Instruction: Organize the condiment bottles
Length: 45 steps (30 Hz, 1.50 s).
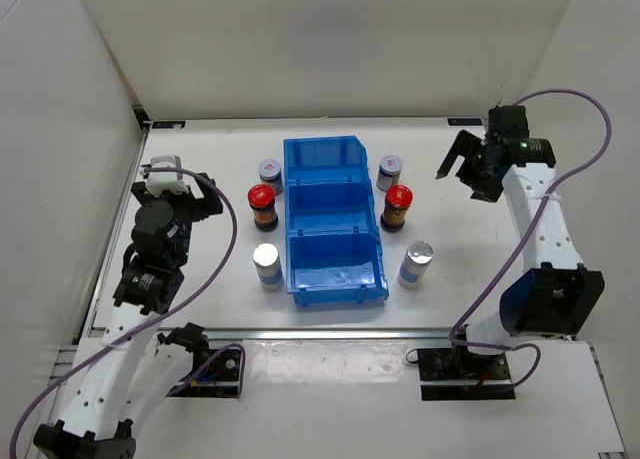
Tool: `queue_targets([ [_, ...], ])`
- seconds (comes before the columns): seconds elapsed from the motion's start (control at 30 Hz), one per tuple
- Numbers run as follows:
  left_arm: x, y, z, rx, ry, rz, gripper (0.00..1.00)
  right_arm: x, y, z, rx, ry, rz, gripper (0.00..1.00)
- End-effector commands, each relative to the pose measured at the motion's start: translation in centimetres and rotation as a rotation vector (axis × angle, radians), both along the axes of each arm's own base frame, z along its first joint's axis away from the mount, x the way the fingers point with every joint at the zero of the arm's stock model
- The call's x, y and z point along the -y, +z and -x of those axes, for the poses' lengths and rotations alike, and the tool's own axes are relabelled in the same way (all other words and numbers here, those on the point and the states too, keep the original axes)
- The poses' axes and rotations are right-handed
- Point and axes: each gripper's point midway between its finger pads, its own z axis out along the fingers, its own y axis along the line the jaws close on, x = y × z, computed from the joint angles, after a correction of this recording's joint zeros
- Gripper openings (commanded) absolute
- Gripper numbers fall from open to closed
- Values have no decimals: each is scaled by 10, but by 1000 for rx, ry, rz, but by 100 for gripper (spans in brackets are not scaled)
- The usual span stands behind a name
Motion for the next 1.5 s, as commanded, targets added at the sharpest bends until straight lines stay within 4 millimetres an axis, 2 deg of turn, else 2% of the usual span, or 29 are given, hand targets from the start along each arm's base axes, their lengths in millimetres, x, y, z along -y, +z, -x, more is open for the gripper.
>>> queue_targets([
  [0.0, -13, -24, 16, -130, 45, -81, 100, 6, 17, -9, 28, 2, 94, 100],
  [0.03, -15, -20, 16, -121, 56, -79, 100, 6, 24, -13, 40, 2, 94, 100],
  [0.1, -21, -23, 12, -156, 110, -52, 100, 0, 18, -14, -7, 21, 70, 100],
  [0.13, -24, -29, 12, -190, 148, -28, 100, -7, 21, -14, 4, 64, 65, 100],
  [0.17, -44, -33, 15, -201, 284, -4, 100, -16, 23, -16, 20, 107, 67, 100],
  [0.2, -47, -39, 12, -190, 410, 207, 100, -21, 29, -18, 57, 127, 81, 100],
  [0.23, -58, -69, 33, -310, 523, 229, 100, -27, 36, -19, 89, 146, 98, 100],
  [0.27, -59, -72, 33, -324, 550, 244, 100, -40, 50, -14, 143, 200, 124, 100],
  [0.33, -46, -81, 25, -402, 468, 190, 100, -46, 55, -10, 181, 226, 181, 100],
  [0.37, -35, -84, 21, -433, 410, 200, 100, -57, 59, -3, 197, 256, 188, 100],
  [0.43, -28, -89, 16, -455, 377, 200, 100, -66, 39, 21, 117, 307, 212, 100],
  [0.5, -34, -86, 15, -441, 398, 202, 100, -69, 27, 47, 55, 338, 215, 100],
  [0.53, -38, -87, 16, -452, 396, 164, 100, -74, 8, 63, 2, 376, 224, 100],
  [0.57, -42, -91, 15, -459, 399, 155, 100, -72, 8, 73, 9, 368, 229, 100],
  [0.63, -42, -97, 11, -494, 365, 138, 100, -68, -7, 97, -63, 369, 230, 100],
  [0.7, -51, -103, 9, -509, 390, 156, 100, -60, -25, 117, -139, 371, 253, 100],
  [0.8, -56, -108, 3, -532, 363, 167, 100, -52, -48, 134, -224, 352, 267, 100],
  [0.83, -51, -110, 2, -544, 326, 192, 100, -56, -52, 134, -226, 359, 252, 100],
  [1.0, -52, -125, -4, -594, 324, 294, 100, -60, -70, 135, -281, 389, 253, 100],
  [1.07, -48, -128, -8, -621, 288, 269, 100, -60, -81, 136, -314, 392, 260, 100],
  [1.23, -57, -123, -12, -615, 316, 234, 100, -67, -93, 138, -351, 406, 245, 99],
  [1.33, -59, -123, -12, -615, 316, 240, 100, -67, -98, 138, -361, 406, 247, 92],
  [1.37, -59, -123, -12, -615, 316, 240, 100, -67, -98, 138, -361, 406, 247, 82],
  [1.47, -54, -121, -12, -611, 292, 251, 100, -67, -95, 137, -357, 414, 250, 68],
])
